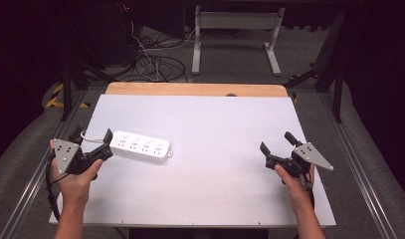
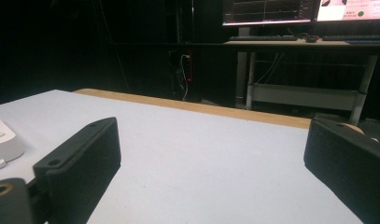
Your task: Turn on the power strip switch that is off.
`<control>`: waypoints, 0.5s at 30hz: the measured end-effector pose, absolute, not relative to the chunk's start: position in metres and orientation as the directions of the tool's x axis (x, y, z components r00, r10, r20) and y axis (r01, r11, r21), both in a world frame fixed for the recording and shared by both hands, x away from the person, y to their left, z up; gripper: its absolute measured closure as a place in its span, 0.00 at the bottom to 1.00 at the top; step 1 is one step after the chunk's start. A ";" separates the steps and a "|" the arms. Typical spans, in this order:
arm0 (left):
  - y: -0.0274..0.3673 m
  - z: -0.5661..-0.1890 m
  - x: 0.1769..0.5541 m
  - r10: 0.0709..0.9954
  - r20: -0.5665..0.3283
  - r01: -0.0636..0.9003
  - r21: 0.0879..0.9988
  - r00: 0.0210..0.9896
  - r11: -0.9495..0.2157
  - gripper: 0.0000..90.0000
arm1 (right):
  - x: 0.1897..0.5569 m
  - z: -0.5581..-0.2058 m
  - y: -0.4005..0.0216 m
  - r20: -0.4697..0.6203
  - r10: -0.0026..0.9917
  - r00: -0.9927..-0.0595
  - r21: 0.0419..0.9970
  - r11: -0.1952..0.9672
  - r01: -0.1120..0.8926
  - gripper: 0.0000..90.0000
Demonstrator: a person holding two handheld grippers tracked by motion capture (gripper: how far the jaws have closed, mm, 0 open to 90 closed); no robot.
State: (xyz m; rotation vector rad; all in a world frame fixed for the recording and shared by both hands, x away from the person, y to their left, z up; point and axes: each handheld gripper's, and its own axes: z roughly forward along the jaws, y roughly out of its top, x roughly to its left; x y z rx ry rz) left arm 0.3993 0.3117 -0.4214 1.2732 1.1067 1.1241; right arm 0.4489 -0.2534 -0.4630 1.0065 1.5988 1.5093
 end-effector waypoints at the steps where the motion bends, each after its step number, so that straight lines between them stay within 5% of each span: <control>1: 0.312 -0.422 0.399 0.992 0.011 -0.005 1.000 0.125 -0.010 0.07 | 0.449 -0.463 -0.254 0.016 0.895 -0.445 0.998 0.016 0.068 0.05; 15: 0.317 -0.426 0.396 0.996 0.040 -0.013 0.999 0.078 -0.040 0.06 | 0.450 -0.461 -0.252 0.017 0.895 -0.446 0.999 0.007 0.051 0.03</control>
